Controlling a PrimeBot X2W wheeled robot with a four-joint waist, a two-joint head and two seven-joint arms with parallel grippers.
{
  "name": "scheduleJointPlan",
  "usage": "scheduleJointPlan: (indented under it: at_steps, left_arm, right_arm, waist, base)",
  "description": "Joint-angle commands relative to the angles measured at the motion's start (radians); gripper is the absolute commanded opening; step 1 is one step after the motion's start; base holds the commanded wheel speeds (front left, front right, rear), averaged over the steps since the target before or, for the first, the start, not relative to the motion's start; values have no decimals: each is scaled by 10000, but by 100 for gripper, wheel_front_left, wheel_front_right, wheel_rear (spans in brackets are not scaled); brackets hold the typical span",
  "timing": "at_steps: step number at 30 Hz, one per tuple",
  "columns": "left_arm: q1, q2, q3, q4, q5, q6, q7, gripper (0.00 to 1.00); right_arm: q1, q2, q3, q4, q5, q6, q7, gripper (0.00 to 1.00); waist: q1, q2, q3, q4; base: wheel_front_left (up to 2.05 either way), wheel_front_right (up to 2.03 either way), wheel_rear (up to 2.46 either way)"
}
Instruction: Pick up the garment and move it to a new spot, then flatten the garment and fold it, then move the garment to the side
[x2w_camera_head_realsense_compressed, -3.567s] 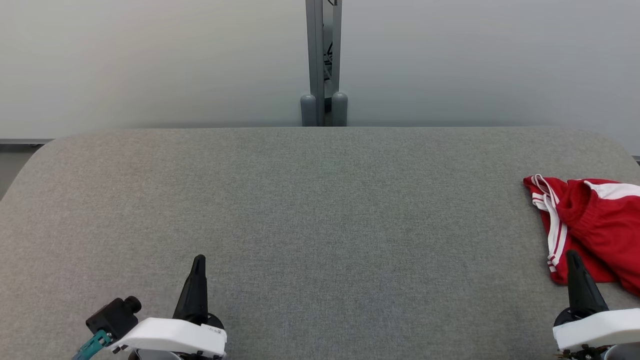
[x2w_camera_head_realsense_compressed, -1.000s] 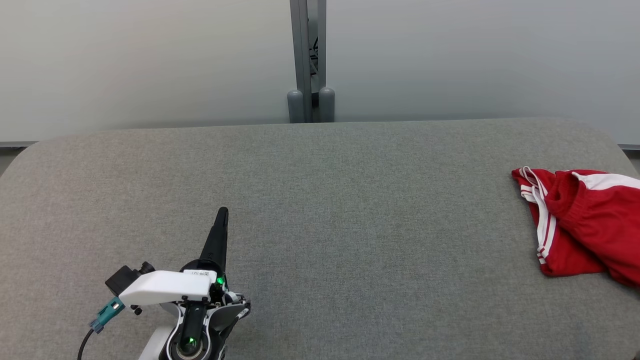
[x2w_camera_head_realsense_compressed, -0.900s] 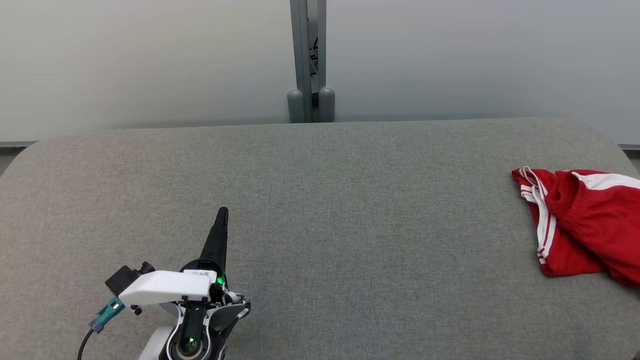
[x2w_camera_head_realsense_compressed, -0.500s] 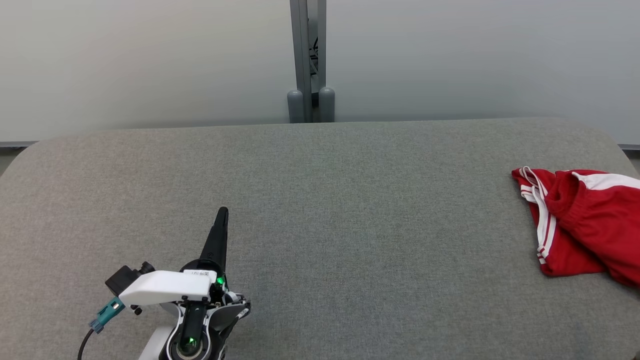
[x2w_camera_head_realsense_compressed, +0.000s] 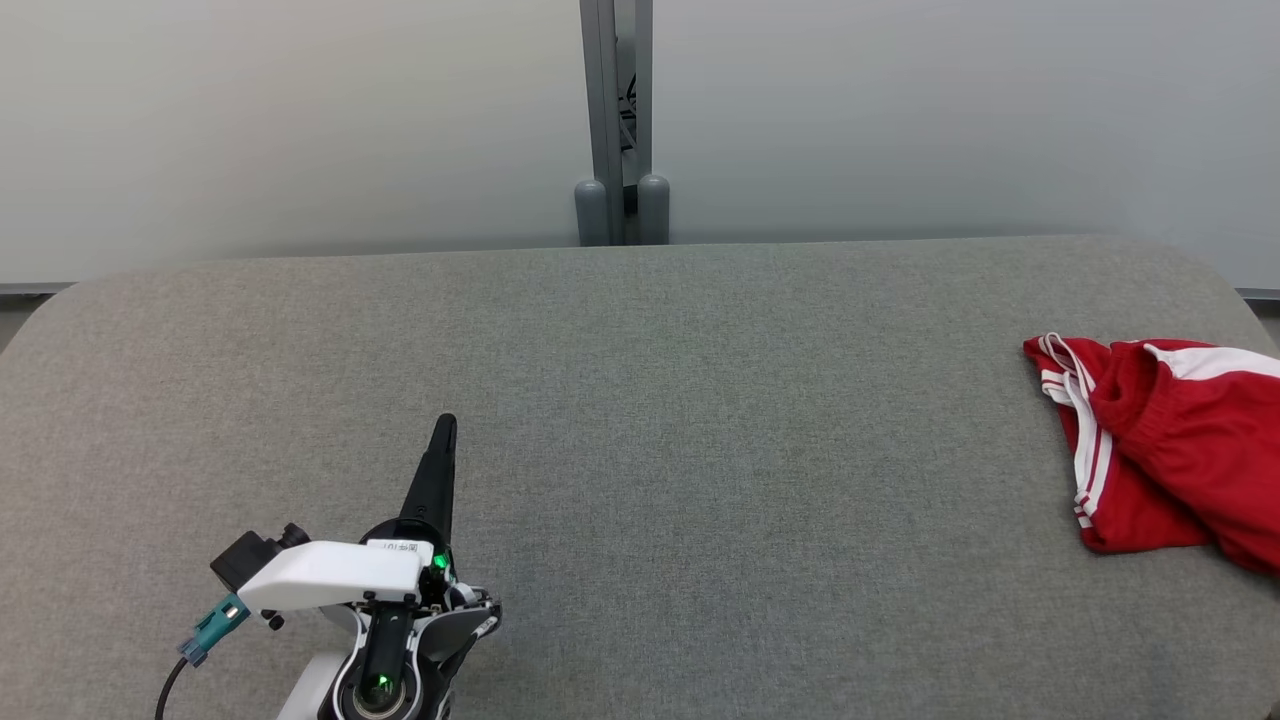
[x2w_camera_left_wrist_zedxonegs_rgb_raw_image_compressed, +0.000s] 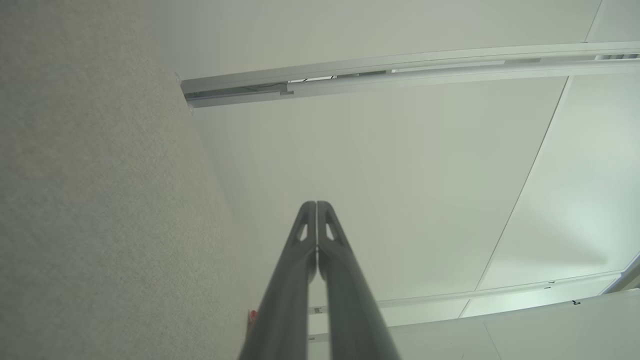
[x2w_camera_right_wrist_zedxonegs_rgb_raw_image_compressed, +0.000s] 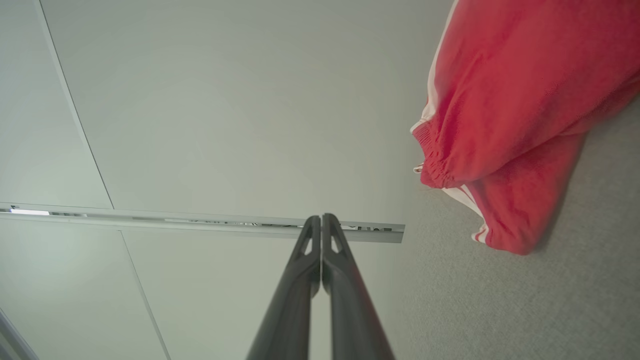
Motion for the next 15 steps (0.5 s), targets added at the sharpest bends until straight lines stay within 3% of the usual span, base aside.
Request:
scheduleJointPlan:
  at_steps: [1,15]
  left_arm:
    - [-129,48,9,10,-15,-35,13,0]
    - [-129,48,7,8,-15,-35,13,0]
  right_arm:
    - [41,-95,-13,-1,35,4,29,0]
    - [41,-95,-13,-3,35,4,28,0]
  waist:
    - [-1,0,0,1]
    - [-1,0,0,1]
  base:
    - [0,0,0]
    - [0,0,0]
